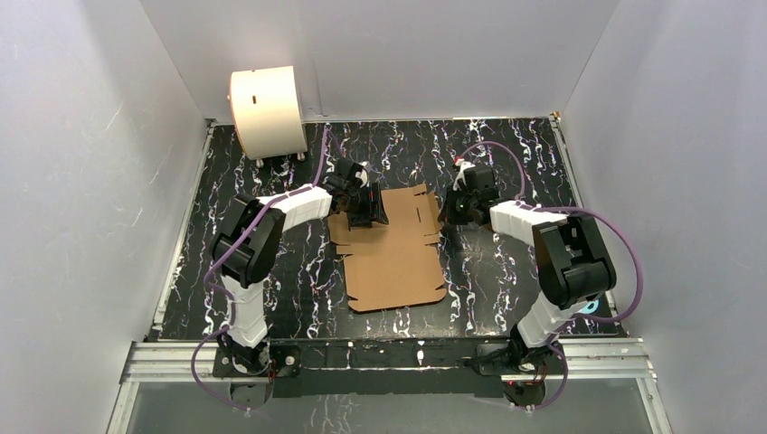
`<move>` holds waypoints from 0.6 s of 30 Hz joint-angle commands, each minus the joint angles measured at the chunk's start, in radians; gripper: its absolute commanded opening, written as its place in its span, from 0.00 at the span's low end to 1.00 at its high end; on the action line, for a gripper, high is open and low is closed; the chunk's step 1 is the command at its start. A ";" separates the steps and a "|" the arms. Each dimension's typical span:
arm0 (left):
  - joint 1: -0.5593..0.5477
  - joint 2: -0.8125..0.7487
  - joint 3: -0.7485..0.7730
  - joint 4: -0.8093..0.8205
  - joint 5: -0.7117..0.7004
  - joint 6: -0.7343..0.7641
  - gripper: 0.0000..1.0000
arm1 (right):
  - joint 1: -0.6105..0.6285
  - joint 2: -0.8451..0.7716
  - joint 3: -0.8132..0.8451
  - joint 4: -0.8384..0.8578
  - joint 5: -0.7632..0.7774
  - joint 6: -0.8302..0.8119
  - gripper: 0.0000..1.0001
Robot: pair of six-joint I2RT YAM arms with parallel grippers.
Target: Fold the paper box
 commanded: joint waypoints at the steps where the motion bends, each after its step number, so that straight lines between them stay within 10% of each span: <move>1: 0.003 0.025 -0.026 -0.031 -0.027 0.003 0.52 | 0.089 -0.030 0.049 -0.117 0.216 -0.078 0.02; 18: 0.003 0.028 -0.031 -0.008 -0.017 -0.013 0.51 | 0.396 0.015 0.213 -0.292 0.802 -0.149 0.01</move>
